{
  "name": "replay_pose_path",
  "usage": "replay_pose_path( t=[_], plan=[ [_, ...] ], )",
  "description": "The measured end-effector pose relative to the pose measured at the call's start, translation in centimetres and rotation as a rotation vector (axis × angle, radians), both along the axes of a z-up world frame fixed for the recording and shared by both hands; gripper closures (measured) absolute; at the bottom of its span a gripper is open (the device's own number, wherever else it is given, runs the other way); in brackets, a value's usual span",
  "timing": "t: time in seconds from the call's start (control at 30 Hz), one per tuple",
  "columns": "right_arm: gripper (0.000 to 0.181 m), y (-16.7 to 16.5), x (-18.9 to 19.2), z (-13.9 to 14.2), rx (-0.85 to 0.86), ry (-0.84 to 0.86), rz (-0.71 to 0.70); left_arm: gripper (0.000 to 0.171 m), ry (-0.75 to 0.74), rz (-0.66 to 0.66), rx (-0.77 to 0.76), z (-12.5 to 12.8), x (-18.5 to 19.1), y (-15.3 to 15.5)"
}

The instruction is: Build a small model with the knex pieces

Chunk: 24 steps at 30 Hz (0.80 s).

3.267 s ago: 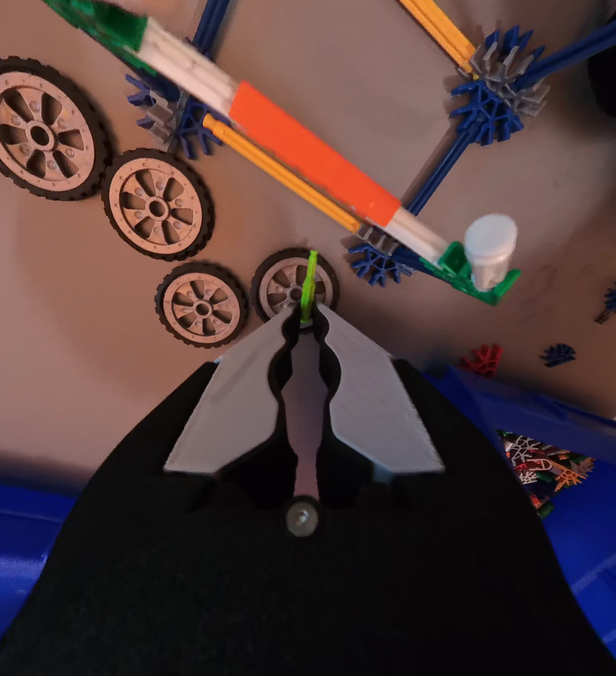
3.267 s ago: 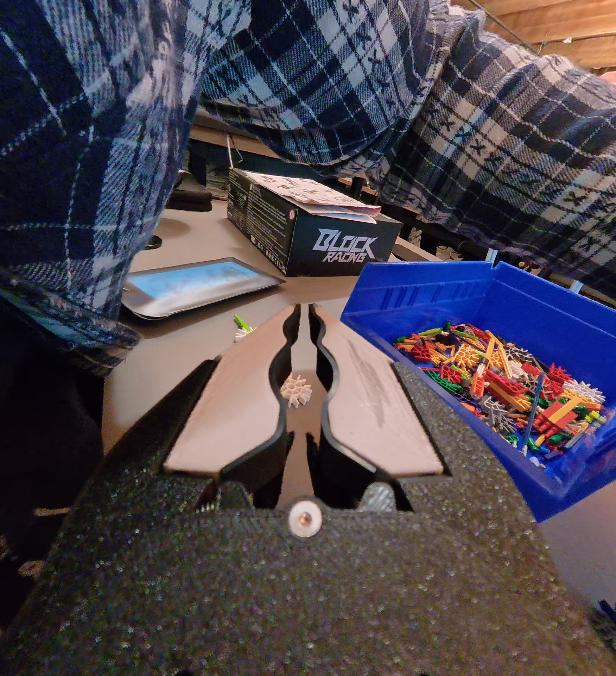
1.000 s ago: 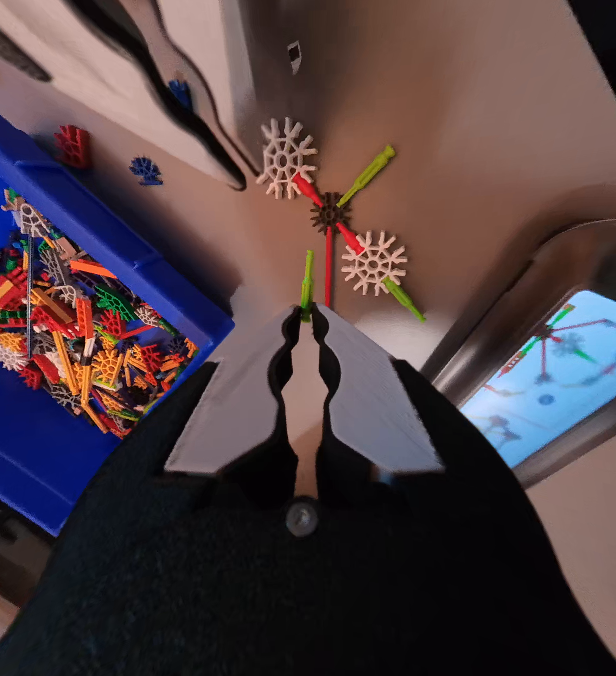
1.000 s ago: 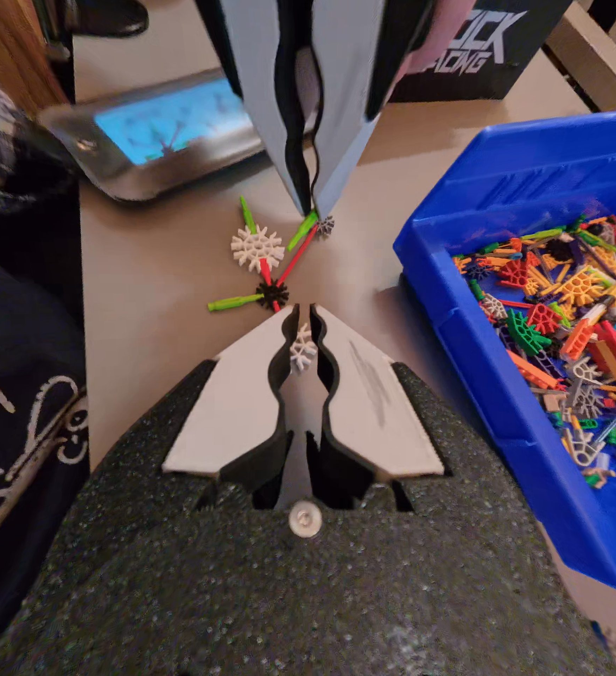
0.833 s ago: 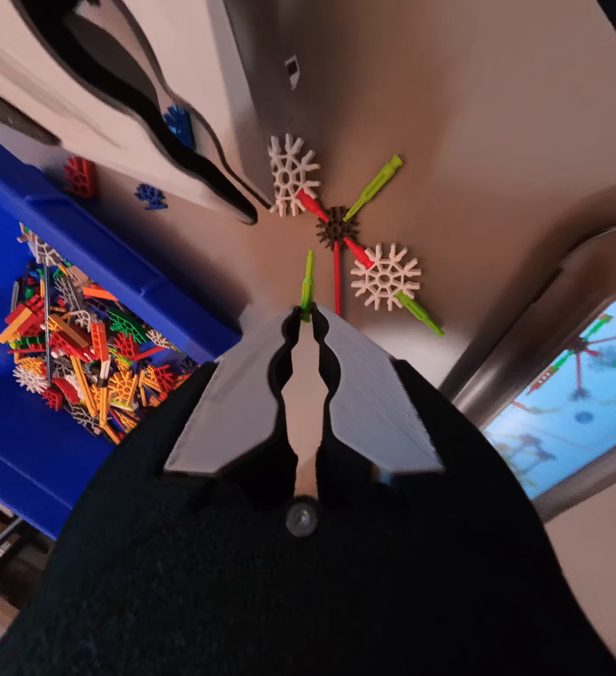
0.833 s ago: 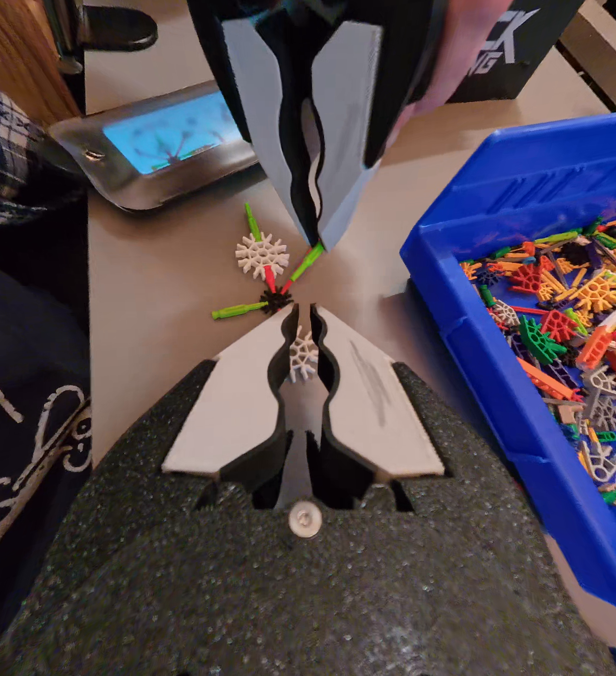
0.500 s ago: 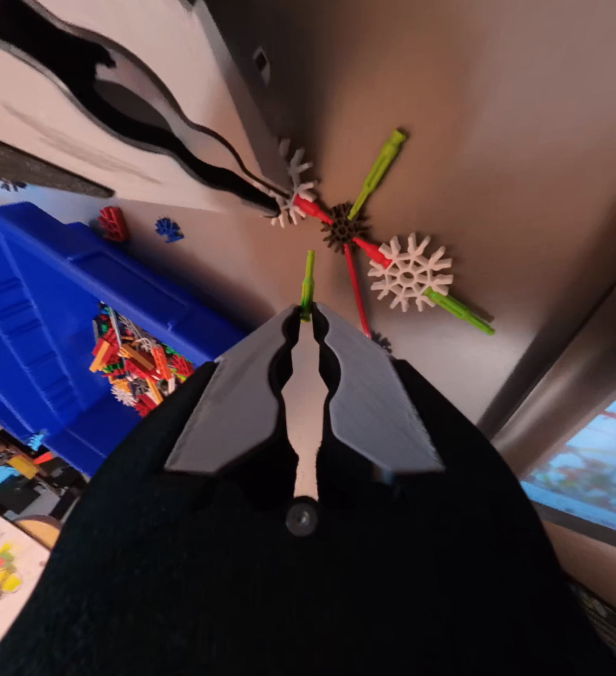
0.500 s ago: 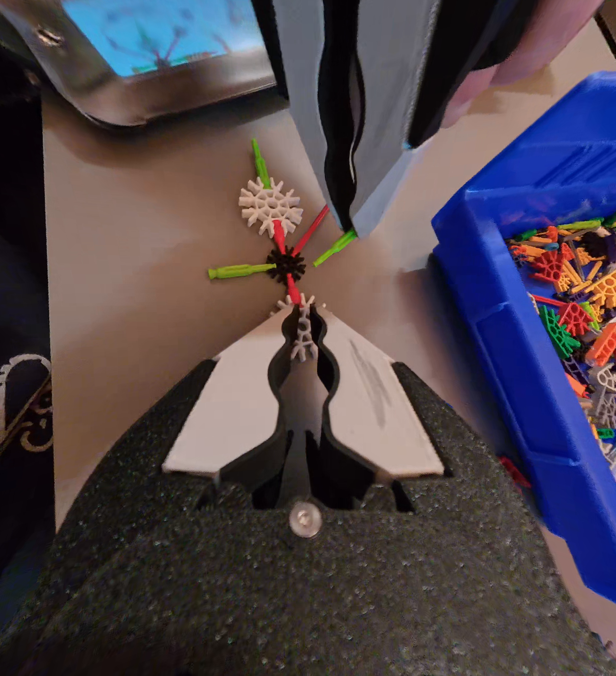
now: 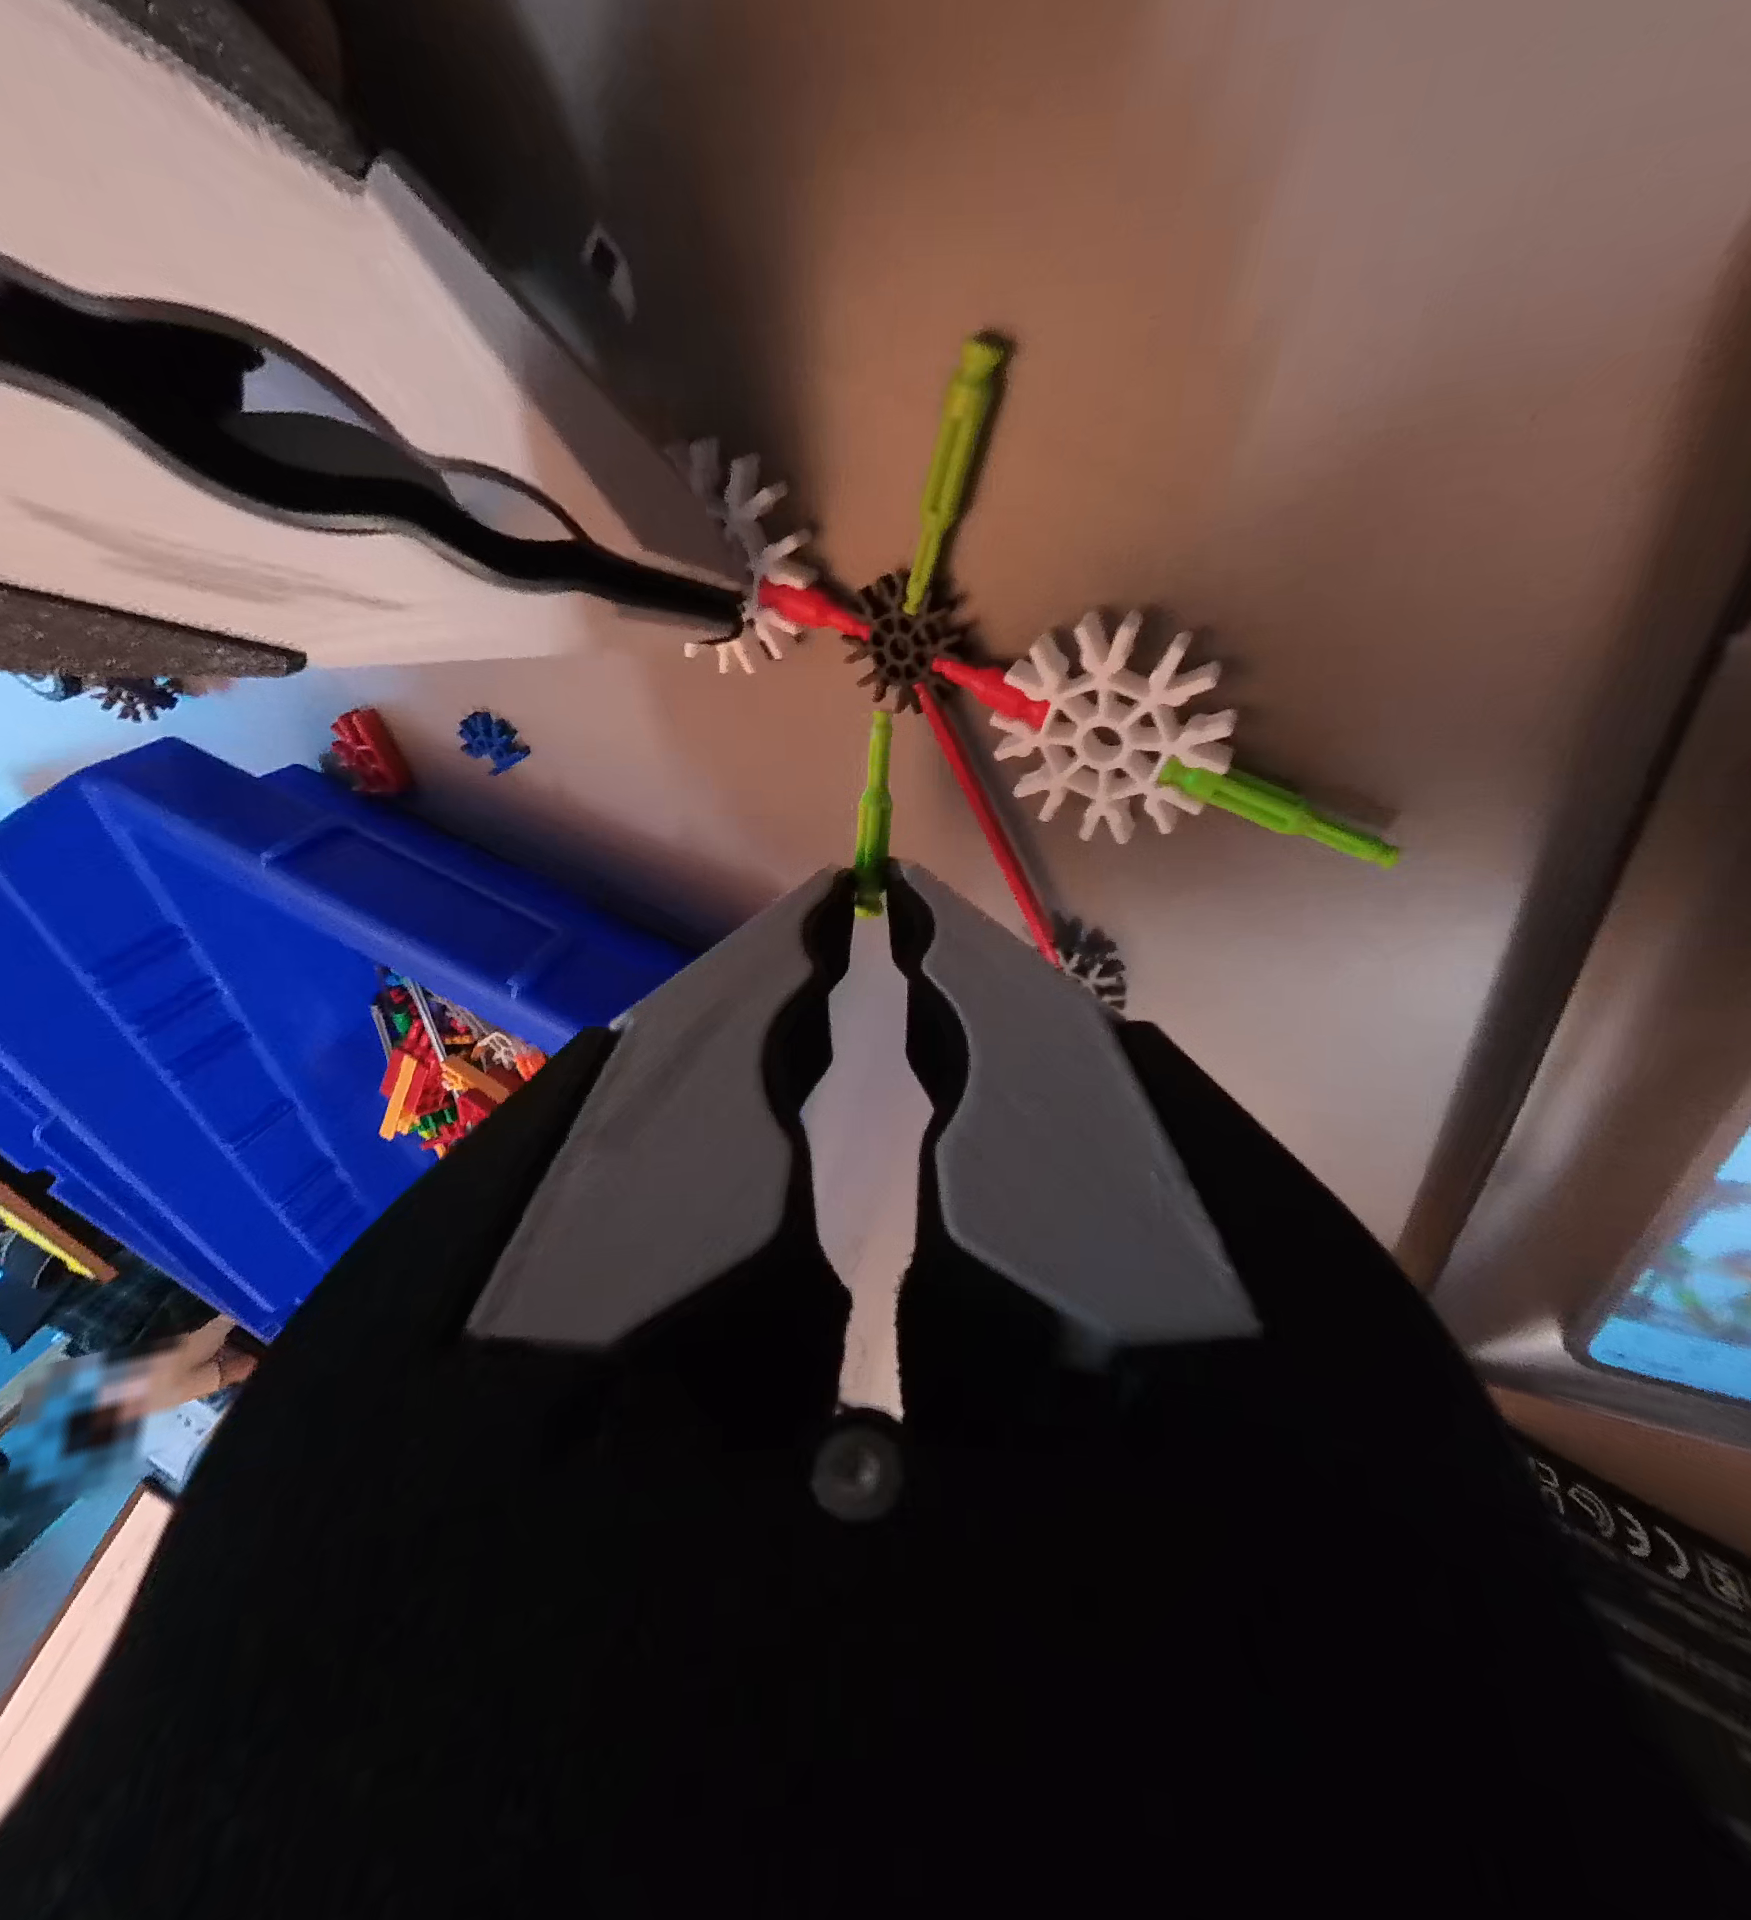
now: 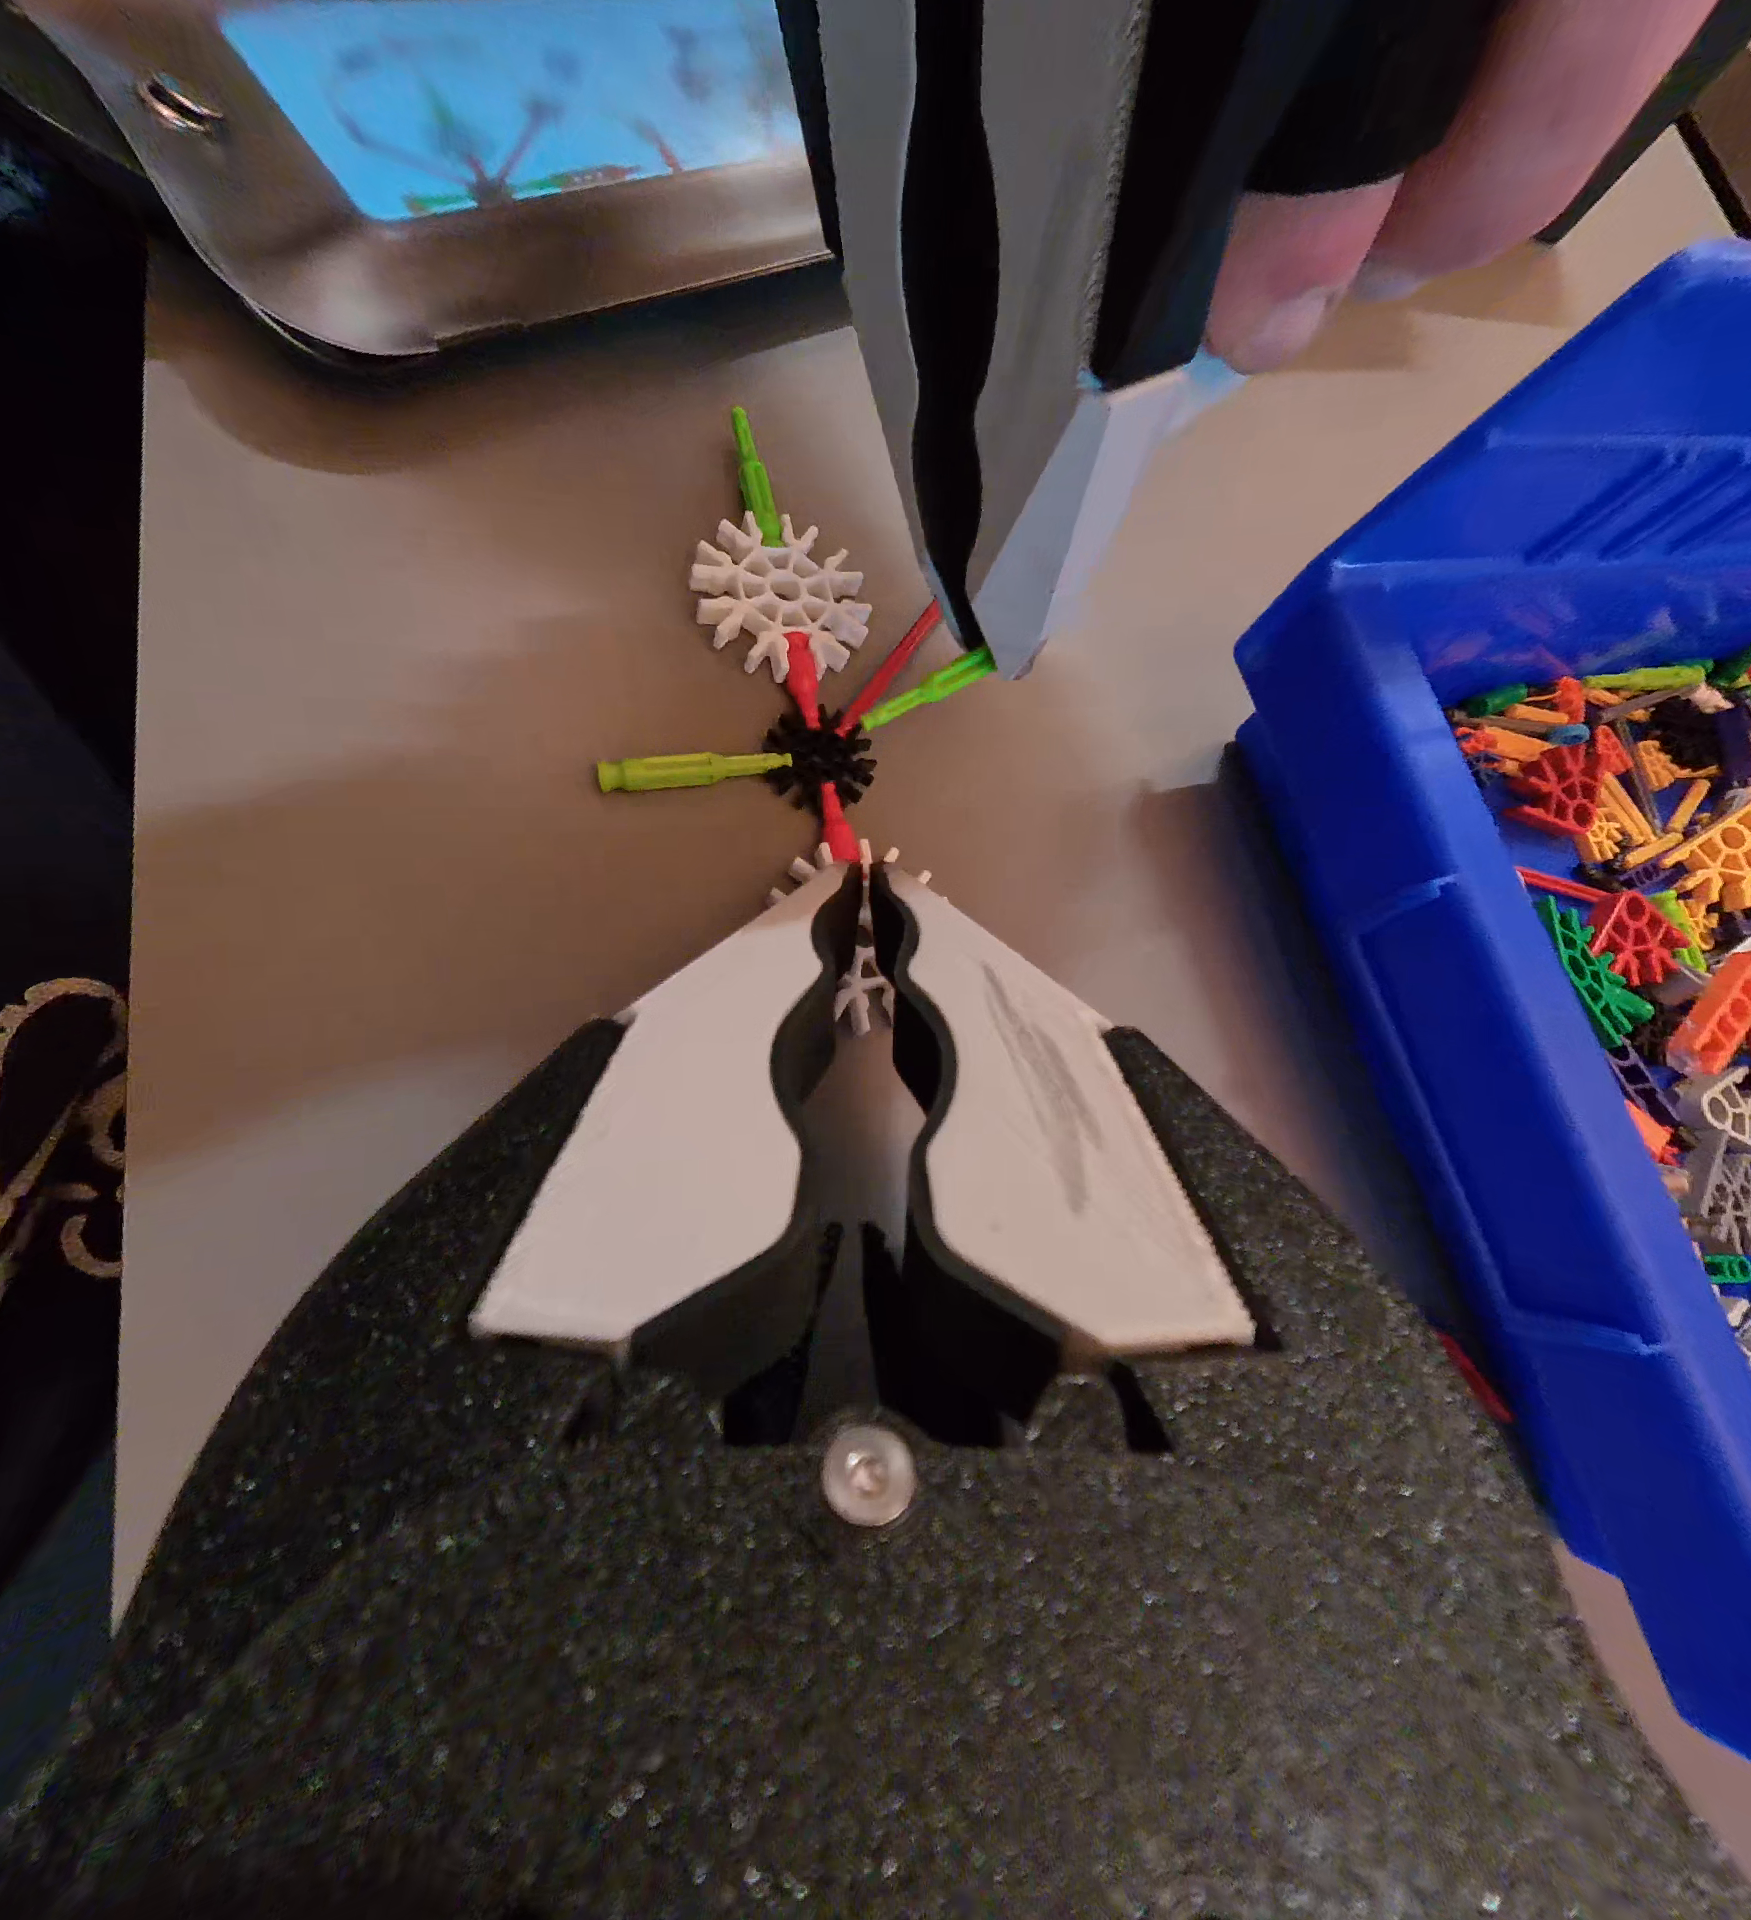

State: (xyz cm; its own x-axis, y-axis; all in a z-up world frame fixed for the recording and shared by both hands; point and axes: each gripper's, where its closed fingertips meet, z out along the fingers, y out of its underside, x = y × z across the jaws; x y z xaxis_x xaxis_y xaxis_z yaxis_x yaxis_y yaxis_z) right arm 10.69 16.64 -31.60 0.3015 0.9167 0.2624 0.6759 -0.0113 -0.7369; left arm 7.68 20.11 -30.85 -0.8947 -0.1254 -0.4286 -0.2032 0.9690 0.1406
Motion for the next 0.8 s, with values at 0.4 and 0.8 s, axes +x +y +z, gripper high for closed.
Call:
replay_pose_path(
  t=[0.4,0.8],
  plan=[
    [0.181,0.1,0.0,-0.1,0.000,-0.005,-0.007,0.167,-0.014,-0.037,-0.016,-0.3,0.7,0.0],
    [0.181,0.1,0.0,-0.2,0.010,-0.010,-0.005,0.166,0.014,-0.057,-0.042,-0.8,0.5,-0.5]
  ],
)
